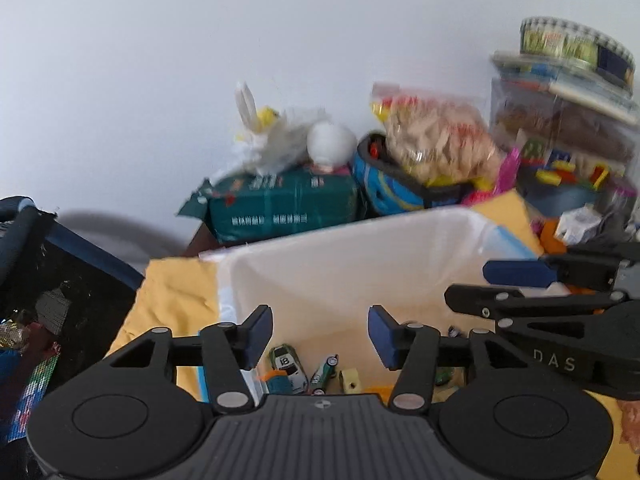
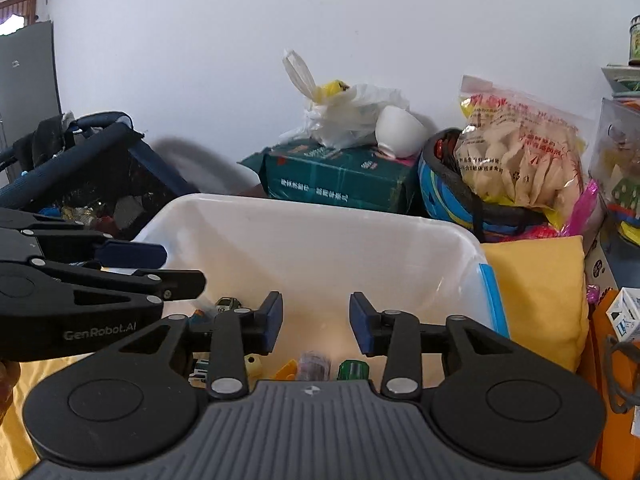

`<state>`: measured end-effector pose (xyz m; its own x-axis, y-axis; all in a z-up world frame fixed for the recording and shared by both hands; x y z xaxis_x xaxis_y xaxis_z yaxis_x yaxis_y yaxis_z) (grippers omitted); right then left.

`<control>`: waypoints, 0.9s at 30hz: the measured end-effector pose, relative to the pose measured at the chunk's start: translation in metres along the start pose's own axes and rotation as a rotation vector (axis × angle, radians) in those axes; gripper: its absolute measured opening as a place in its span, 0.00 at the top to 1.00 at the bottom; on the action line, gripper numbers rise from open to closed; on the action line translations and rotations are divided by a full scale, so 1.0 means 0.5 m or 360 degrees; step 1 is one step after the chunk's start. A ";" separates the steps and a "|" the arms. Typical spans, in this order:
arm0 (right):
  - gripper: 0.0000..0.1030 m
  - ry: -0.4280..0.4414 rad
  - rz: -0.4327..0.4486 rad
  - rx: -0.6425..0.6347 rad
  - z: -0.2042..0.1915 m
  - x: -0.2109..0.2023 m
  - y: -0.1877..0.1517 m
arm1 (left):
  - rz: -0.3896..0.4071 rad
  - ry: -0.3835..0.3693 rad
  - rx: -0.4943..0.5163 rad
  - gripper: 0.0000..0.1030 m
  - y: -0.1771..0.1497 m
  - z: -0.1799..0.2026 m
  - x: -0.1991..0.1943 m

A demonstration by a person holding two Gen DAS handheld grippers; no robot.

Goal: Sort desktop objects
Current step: 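Carry both cars over the white bin and open both grippers, then move both open grippers back toward the Duplo bricks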

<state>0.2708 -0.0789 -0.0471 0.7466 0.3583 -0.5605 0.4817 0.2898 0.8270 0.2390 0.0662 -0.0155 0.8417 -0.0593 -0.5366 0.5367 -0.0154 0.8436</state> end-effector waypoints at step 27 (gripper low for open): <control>0.31 0.0194 -0.0355 0.0020 -0.080 -0.155 -0.319 | -0.0384 0.0138 0.0055 0.29 -0.361 0.096 -0.198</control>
<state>0.1178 -0.1174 -0.1375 0.5609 0.3911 -0.7297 0.6348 0.3627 0.6823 0.0560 0.0268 -0.1140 0.6922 0.0357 -0.7208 0.7216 -0.0532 0.6903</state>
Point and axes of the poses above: each gripper's, at about its wrist camera, not at the fingertips, and x roughly the way its jaws point, z to its right, y to its top, the point moved 6 cm from there along x, roughly the way its jaws point, and after that the axes turned 2 degrees about -x, right-handed, at the moved point
